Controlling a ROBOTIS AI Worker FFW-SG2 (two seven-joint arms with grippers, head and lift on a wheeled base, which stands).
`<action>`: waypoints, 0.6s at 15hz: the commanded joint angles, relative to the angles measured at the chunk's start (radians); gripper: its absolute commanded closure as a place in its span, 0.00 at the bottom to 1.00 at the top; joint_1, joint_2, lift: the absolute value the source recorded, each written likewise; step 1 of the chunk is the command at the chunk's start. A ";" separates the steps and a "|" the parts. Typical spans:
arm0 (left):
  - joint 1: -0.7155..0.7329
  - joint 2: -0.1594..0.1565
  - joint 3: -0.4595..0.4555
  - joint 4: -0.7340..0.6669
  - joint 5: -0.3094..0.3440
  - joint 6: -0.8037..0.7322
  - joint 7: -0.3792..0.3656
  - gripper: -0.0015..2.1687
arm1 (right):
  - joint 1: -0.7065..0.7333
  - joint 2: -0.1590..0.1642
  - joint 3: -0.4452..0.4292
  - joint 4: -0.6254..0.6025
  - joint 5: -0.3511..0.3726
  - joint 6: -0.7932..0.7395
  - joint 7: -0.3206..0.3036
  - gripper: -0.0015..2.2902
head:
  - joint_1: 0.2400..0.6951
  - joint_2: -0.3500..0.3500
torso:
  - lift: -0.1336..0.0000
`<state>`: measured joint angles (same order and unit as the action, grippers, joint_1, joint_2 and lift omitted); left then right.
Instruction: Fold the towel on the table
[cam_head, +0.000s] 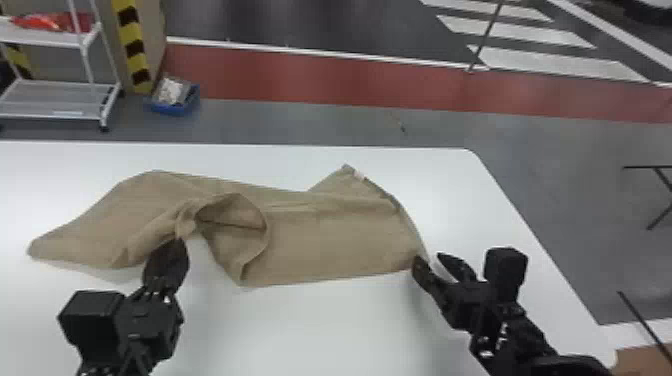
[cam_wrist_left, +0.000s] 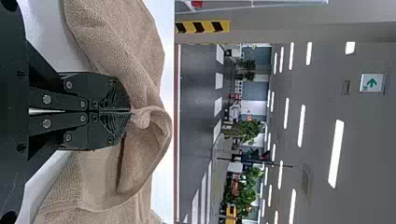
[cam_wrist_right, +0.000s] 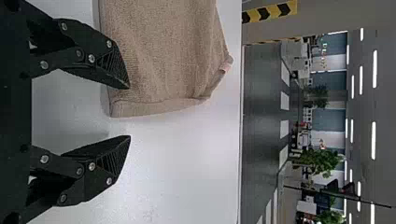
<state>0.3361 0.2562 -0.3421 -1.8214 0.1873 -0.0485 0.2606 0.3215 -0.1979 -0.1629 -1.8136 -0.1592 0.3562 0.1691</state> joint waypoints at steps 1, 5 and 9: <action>0.001 0.000 0.002 -0.001 0.001 -0.001 0.000 0.76 | -0.006 -0.002 0.000 -0.001 0.003 0.021 0.003 0.42 | 1.00 0.18 | 0.04; 0.001 0.000 0.008 -0.009 0.001 0.002 0.002 0.76 | -0.006 -0.003 -0.003 -0.021 -0.010 0.033 0.027 0.57 | 1.00 0.18 | 0.04; 0.032 0.002 0.041 -0.088 -0.020 0.023 0.011 0.76 | 0.008 -0.021 -0.021 -0.127 -0.029 0.073 0.030 0.61 | 1.00 0.20 | 0.04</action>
<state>0.3552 0.2571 -0.3147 -1.8675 0.1823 -0.0405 0.2663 0.3215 -0.2097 -0.1767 -1.8904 -0.1795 0.4103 0.1992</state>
